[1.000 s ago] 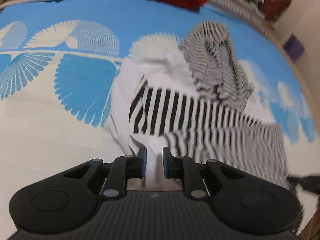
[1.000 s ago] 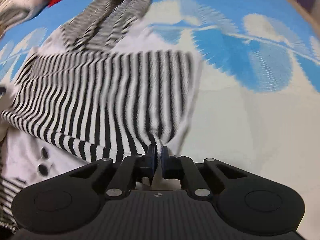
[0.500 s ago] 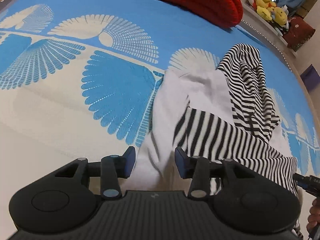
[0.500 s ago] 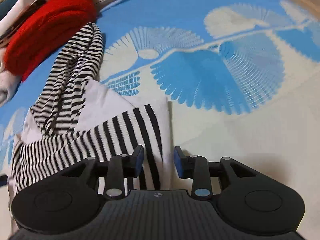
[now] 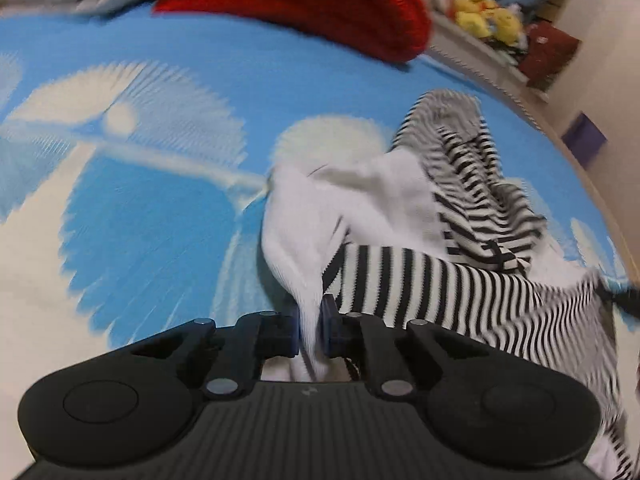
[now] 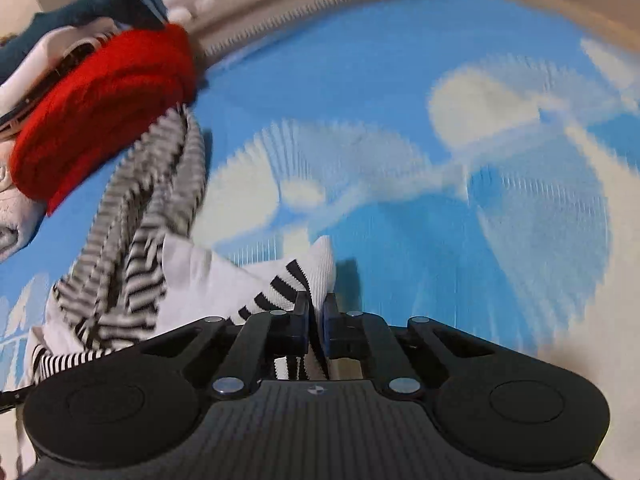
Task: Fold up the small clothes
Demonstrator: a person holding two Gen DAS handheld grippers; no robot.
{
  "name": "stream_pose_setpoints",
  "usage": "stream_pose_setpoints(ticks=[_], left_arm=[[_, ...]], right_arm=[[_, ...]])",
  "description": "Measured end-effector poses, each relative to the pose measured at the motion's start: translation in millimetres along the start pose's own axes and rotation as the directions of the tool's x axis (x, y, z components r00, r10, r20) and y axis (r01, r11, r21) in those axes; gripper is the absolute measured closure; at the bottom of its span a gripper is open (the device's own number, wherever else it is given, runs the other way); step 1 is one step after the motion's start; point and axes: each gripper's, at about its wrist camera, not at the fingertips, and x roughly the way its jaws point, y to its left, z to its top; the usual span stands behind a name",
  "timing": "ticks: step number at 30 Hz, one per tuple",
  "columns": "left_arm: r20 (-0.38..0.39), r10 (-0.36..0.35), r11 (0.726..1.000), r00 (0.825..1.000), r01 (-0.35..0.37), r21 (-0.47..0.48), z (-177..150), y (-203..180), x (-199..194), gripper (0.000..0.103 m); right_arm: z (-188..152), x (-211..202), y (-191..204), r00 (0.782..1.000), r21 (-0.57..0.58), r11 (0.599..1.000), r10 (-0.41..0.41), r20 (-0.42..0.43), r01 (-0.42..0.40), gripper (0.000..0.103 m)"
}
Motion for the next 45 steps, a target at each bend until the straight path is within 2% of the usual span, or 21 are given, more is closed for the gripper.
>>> stream_pose_setpoints(ticks=[3, 5, 9, 12, 17, 19, 21, 23, 25, 27, 28, 31, 32, 34, 37, 38, 39, 40, 41, 44, 45], left_arm=[[0.083, -0.012, 1.0, 0.996, 0.011, 0.017, 9.6, -15.3, 4.8, 0.091], [0.075, 0.027, 0.999, 0.997, -0.025, -0.022, 12.4, -18.7, 8.8, 0.085], [-0.036, 0.036, 0.997, 0.999, -0.039, -0.071, 10.9, -15.8, -1.4, 0.079], [0.012, 0.038, 0.998, 0.999, -0.037, -0.052, 10.1, -19.0, -50.8, 0.078], [0.009, -0.005, 0.999, 1.0, 0.006, -0.053, -14.5, -31.1, -143.2, 0.076], [-0.022, -0.005, 1.0, 1.0, 0.004, -0.018, -40.0, -38.3, -176.4, 0.073], [-0.056, -0.001, 1.0, 0.998, 0.002, 0.025, -72.2, -44.3, -204.9, 0.064], [-0.088, 0.012, 0.999, 0.996, -0.008, 0.046, -111.8, -45.4, -225.2, 0.061], [-0.113, 0.01, 1.0, 0.994, -0.009, 0.006, -151.2, -37.3, -232.6, 0.061], [-0.218, -0.004, 0.996, 0.976, -0.016, -0.09, -183.2, -25.0, -224.2, 0.063], [-0.257, -0.003, 0.993, 0.966, -0.027, -0.112, -188.4, -21.9, -220.4, 0.063], [-0.245, -0.004, 0.998, 0.97, -0.01, -0.056, -192.6, -29.8, -219.4, 0.051], [-0.261, 0.007, 0.998, 0.965, -0.021, -0.051, -194.9, -30.6, -215.1, 0.046], [-0.307, 0.026, 0.995, 0.951, -0.055, -0.086, -200.3, -28.5, -203.7, 0.046], [-0.326, 0.015, 0.991, 0.945, -0.058, -0.124, -205.3, -25.3, -194.4, 0.048], [-0.326, 0.026, 0.991, 0.945, -0.068, -0.117, -205.7, -26.8, -192.6, 0.058], [-0.332, 0.037, 0.993, 0.942, -0.073, -0.096, -207.5, -29.0, -189.8, 0.085], [-0.346, 0.039, 0.995, 0.938, -0.07, -0.077, -206.1, -31.9, -185.4, 0.095], [-0.355, 0.041, 0.996, 0.934, -0.066, -0.059, -206.9, -33.0, -182.5, 0.097], [-0.324, 0.042, 0.999, 0.945, -0.049, -0.012, -206.3, -36.7, -193.2, 0.1], [-0.307, 0.03, 0.999, 0.951, -0.036, -0.015, -205.7, -37.1, -199.5, 0.1]], right_arm=[[31.4, 8.0, 0.3, 0.996, -0.015, 0.999, -0.05, 0.079, 0.052, 0.098], [44.6, 16.4, 1.5, 0.992, -0.004, 0.997, -0.074, 0.105, 0.075, 0.097], [45.3, 25.5, 15.7, 0.993, -0.107, 0.987, -0.121, 0.004, 0.121, 0.091], [32.5, -6.7, 8.0, 0.991, -0.079, 0.987, -0.136, 0.013, 0.137, 0.087], [-13.8, -97.7, -9.3, 0.995, -0.033, 0.995, -0.093, -0.023, 0.092, 0.081], [-38.3, -138.8, -11.4, 0.996, -0.027, 0.997, -0.077, -0.036, 0.076, 0.078], [-63.8, -174.4, -15.5, 0.996, -0.007, 0.998, -0.062, -0.059, 0.062, 0.064], [-88.9, -202.2, -21.8, 0.994, 0.005, 0.998, -0.057, -0.092, 0.058, 0.06], [-114.9, -220.8, -30.7, 0.992, 0.024, 0.998, -0.06, -0.107, 0.063, 0.059], [-142.6, -228.2, -40.1, 0.986, 0.044, 0.996, -0.075, -0.152, 0.082, 0.059], [-153.4, -227.5, -45.2, 0.979, 0.072, 0.994, -0.072, -0.189, 0.087, 0.059], [-170.1, -217.6, -56.1, 0.955, 0.183, 0.979, -0.031, -0.293, 0.088, 0.059], [-173.7, -215.9, -55.5, 0.951, 0.182, 0.979, -0.031, -0.307, 0.091, 0.058], [-182.5, -208.3, -51.3, 0.933, 0.125, 0.983, -0.086, -0.35, 0.137, 0.057], [-193.4, -201.9, -51.5, 0.909, 0.114, 0.978, -0.118, -0.401, 0.177, 0.054], [-196.5, -201.0, -52.0, 0.904, 0.128, 0.977, -0.106, -0.413, 0.172, 0.054], [-198.9, -200.4, -51.2, 0.902, 0.134, 0.977, -0.095, -0.422, 0.166, 0.054], [-201.1, -199.9, -49.0, 0.899, 0.128, 0.979, -0.088, -0.429, 0.157, 0.054], [-203.1, -199.4, -46.0, 0.896, 0.11, 0.984, -0.08, -0.436, 0.141, 0.056], [-203.2, -206.1, -40.5, 0.909, 0.071, 0.993, -0.054, -0.413, 0.091, 0.098], [-200.3, -212.0, -40.9, 0.921, 0.082, 0.993, -0.046, -0.388, 0.084, 0.098]])
